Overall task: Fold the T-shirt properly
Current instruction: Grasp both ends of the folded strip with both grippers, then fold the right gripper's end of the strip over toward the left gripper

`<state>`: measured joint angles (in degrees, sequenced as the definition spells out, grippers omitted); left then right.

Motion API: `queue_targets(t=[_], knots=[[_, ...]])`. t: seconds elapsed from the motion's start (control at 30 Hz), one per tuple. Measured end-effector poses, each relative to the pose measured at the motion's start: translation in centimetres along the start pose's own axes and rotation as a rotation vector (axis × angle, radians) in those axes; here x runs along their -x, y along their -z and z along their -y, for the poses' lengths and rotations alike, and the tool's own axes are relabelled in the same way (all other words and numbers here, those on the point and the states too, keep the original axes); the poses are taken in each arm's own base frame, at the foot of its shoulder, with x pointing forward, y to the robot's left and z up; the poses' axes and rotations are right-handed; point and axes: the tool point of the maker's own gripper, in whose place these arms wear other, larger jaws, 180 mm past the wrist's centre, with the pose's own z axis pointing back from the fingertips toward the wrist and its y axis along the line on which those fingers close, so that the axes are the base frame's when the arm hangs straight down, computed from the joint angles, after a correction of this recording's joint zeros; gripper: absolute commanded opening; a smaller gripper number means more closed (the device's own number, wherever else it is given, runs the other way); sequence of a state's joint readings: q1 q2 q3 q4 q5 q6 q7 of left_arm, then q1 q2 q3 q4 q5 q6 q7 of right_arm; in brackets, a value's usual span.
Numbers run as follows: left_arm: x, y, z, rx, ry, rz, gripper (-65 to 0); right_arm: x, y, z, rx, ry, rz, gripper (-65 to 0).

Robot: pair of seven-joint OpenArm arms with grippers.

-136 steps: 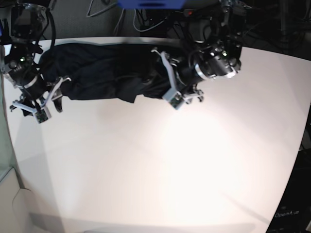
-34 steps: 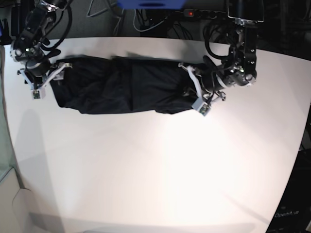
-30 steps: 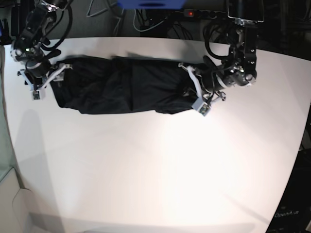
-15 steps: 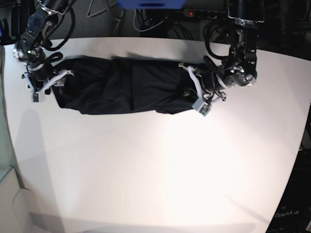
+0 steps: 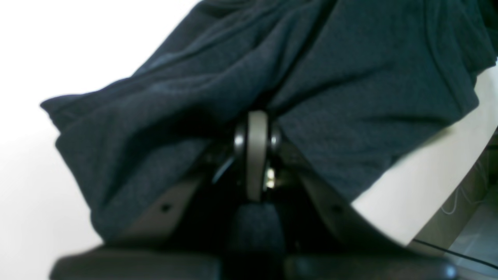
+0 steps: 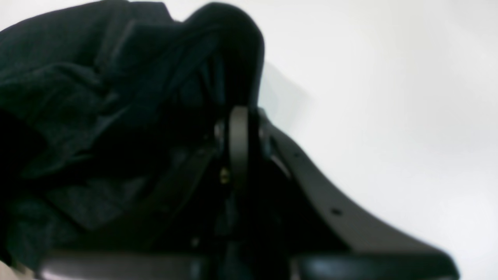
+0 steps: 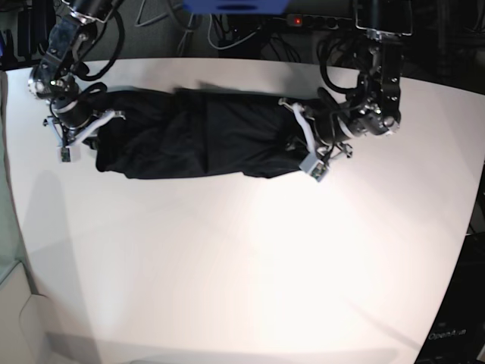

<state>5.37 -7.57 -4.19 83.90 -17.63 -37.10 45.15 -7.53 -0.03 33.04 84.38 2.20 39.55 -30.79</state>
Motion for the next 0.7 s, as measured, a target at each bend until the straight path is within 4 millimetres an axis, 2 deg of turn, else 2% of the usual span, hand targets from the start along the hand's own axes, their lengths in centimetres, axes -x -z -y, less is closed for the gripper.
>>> queue_targets(t=[0.13,0.3,0.5,0.7], knots=[[-0.1,0.0,0.0,0.0,0.001,0.001,-65.0,-0.1,-0.2,0.0,0.004,-0.01,-0.006,-65.0],[-0.5,-0.3,-0.2,-0.027,0.023,-0.009,-65.0,-0.3,-1.7,0.4,0.056,-0.089,-0.061,-65.0],[-1.1,-0.7,-0.2,-0.052,0.055,-0.02,-65.0,-4.8,-3.8,0.7,0.102,-0.164,0.054,-65.0],[-2.9,-0.4,-0.2,-0.057,0.058,0.019,-65.0,-6.1,-4.9,0.7,0.123,-0.195,0.089,-65.0]])
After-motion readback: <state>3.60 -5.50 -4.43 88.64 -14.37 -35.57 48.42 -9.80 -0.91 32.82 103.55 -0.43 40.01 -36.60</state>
